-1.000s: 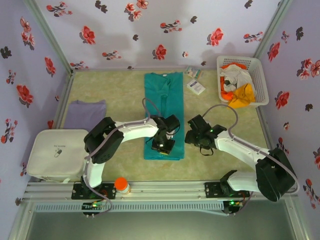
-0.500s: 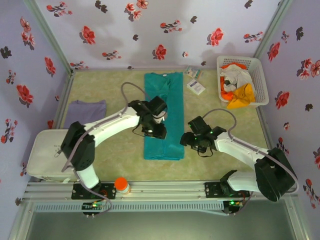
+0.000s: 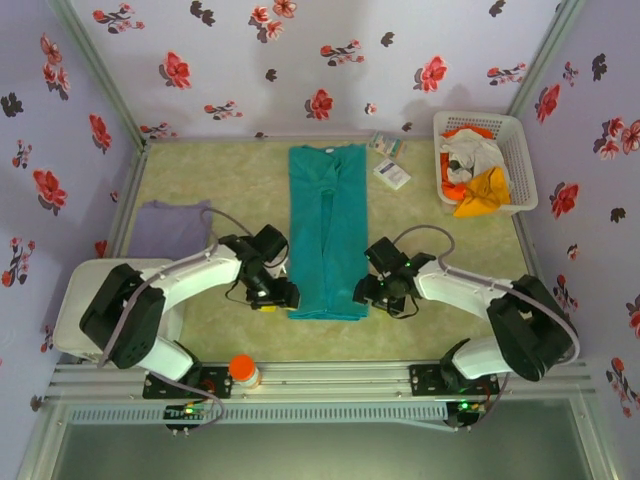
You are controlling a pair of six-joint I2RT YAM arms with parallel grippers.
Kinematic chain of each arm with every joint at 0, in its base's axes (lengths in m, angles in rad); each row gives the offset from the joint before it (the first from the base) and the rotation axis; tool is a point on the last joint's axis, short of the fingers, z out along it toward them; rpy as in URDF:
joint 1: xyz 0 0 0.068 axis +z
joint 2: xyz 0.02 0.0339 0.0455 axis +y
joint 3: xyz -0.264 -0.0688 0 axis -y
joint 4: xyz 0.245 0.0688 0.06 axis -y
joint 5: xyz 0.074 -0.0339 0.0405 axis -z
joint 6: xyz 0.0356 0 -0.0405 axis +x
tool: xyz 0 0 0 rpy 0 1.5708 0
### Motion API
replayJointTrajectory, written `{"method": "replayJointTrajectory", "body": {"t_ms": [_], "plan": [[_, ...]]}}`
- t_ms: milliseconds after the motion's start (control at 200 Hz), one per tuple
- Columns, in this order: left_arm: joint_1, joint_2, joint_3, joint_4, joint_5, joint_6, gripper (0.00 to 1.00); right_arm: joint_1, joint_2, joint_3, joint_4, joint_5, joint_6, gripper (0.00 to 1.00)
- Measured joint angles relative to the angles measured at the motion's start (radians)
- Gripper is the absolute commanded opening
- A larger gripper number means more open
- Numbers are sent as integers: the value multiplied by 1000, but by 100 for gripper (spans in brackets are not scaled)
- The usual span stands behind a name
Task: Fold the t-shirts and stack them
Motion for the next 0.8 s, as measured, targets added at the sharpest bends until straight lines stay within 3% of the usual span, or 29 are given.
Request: {"method": "replayJointTrajectory", "body": {"t_ms": [170,800], "plan": [[1,-2,-48,81,34,-40,57,31,43,37,-19,11,-3,52],[1,96,-56,189,67,-116,30,121,85,103,-33,35,-19,37]]}}
